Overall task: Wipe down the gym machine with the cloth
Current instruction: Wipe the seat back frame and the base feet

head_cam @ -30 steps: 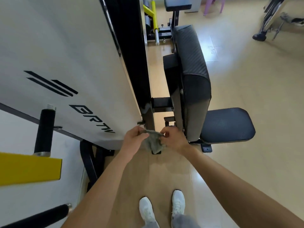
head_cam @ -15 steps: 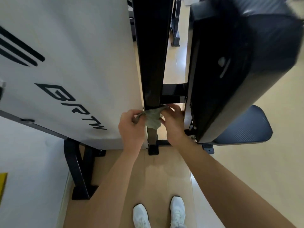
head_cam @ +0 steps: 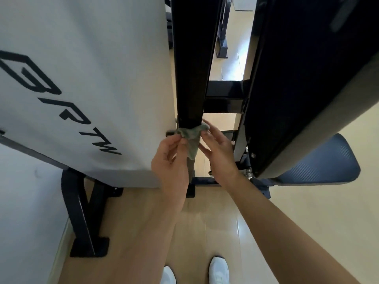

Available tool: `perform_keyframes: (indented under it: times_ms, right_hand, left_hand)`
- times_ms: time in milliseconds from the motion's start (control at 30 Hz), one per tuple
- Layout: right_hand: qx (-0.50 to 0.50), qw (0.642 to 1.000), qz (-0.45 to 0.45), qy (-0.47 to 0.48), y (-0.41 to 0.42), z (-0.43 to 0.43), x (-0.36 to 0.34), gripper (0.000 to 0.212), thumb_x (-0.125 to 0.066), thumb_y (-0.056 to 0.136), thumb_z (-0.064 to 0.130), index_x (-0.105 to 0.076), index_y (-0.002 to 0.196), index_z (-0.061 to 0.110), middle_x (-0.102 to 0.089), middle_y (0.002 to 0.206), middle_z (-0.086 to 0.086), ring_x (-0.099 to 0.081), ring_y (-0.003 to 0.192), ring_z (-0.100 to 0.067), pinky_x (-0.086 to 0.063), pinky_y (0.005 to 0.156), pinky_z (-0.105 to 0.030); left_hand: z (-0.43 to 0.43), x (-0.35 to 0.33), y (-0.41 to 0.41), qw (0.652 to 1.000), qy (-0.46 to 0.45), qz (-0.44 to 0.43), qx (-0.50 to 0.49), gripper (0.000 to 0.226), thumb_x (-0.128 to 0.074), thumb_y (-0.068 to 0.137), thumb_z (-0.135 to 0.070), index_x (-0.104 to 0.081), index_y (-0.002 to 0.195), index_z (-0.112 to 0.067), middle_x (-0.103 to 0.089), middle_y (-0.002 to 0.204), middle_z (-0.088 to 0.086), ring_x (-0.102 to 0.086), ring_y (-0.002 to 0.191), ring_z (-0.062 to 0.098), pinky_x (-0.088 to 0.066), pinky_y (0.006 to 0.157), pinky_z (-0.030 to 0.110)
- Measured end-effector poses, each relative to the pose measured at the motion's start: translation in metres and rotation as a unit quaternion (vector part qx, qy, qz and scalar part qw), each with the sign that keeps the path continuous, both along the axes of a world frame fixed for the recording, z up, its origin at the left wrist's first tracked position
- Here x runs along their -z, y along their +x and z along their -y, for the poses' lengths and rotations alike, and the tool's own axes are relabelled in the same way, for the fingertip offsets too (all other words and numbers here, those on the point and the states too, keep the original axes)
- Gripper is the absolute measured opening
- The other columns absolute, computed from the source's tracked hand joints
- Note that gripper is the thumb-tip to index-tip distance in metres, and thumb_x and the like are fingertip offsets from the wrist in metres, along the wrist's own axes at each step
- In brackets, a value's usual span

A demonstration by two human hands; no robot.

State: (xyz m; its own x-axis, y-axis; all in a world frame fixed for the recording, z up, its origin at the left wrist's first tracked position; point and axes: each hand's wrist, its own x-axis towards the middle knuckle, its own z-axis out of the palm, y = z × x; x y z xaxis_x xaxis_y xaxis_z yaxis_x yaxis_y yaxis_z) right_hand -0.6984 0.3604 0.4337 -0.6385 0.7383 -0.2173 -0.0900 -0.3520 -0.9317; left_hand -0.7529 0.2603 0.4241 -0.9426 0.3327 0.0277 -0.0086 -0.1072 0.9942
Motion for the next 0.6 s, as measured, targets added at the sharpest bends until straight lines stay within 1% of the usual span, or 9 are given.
perform_keyframes:
  times_ms: [100,167,267,367,433,533,600]
  right_hand:
    - [-0.022,1.000,0.005,0.009,0.003,-0.003,0.031,0.039,-0.054,0.103,0.016,-0.056,0.142,0.014,-0.066,0.134,-0.003,-0.062,0.122,-0.010,-0.052,0.104,-0.034]
    - [-0.029,0.999,0.010,0.007,0.004,-0.004,0.054,0.038,-0.054,0.103,0.017,-0.057,0.141,0.016,-0.065,0.134,-0.002,-0.062,0.122,-0.009,-0.053,0.103,-0.034]
    - [-0.039,0.999,0.022,0.008,0.006,-0.005,0.089,0.034,-0.055,0.102,0.021,-0.061,0.136,0.021,-0.068,0.129,0.002,-0.064,0.116,-0.005,-0.054,0.101,-0.033]
    - [-0.043,0.998,0.041,0.028,0.008,-0.003,0.130,0.036,-0.057,0.101,0.026,-0.061,0.137,0.023,-0.068,0.129,0.004,-0.063,0.119,-0.007,-0.052,0.104,-0.037]
    - [-0.028,0.998,0.039,0.035,0.008,0.001,0.159,0.037,-0.058,0.101,0.026,-0.061,0.137,0.022,-0.069,0.125,0.004,-0.063,0.118,-0.009,-0.053,0.103,-0.039]
    - [0.000,0.999,0.012,0.047,0.007,0.009,0.205,0.034,-0.057,0.101,0.023,-0.062,0.134,0.018,-0.073,0.114,0.010,-0.066,0.109,-0.002,-0.057,0.092,-0.028]
    - [0.015,0.999,-0.008,0.046,0.005,0.016,0.236,0.034,-0.056,0.102,0.023,-0.062,0.135,0.016,-0.072,0.116,0.007,-0.066,0.108,-0.001,-0.056,0.086,-0.021]
  left_hand:
    - [0.002,0.026,0.007,1.000,-0.006,0.004,-0.005,0.016,-0.068,0.096,-0.009,-0.075,0.110,-0.010,-0.078,0.100,-0.001,-0.073,0.096,0.016,-0.059,0.088,0.033]
    - [0.003,0.048,0.008,1.000,-0.013,0.016,-0.002,0.018,-0.069,0.095,-0.011,-0.076,0.112,-0.012,-0.078,0.099,-0.005,-0.073,0.097,0.012,-0.059,0.090,0.030]
    - [0.003,0.084,0.003,0.999,-0.016,0.047,-0.003,0.017,-0.071,0.094,-0.016,-0.077,0.110,-0.013,-0.078,0.098,-0.006,-0.073,0.095,0.011,-0.060,0.091,0.033]
    - [0.002,0.125,-0.001,0.999,-0.020,0.037,-0.004,0.013,-0.072,0.093,-0.020,-0.078,0.105,-0.018,-0.078,0.095,-0.006,-0.074,0.093,0.014,-0.061,0.090,0.040]
    - [0.001,0.154,-0.003,0.999,-0.016,0.027,-0.013,0.011,-0.074,0.092,-0.020,-0.078,0.101,-0.019,-0.078,0.091,-0.006,-0.075,0.089,0.016,-0.062,0.087,0.043]
    - [-0.001,0.200,-0.005,0.999,0.000,0.033,-0.019,0.008,-0.078,0.089,-0.018,-0.079,0.096,-0.020,-0.079,0.087,-0.004,-0.076,0.085,0.018,-0.062,0.084,0.041]
    - [-0.001,0.232,-0.007,0.999,0.004,0.032,-0.023,0.014,-0.079,0.087,-0.019,-0.080,0.100,-0.015,-0.079,0.087,-0.004,-0.076,0.085,0.016,-0.062,0.083,0.038]
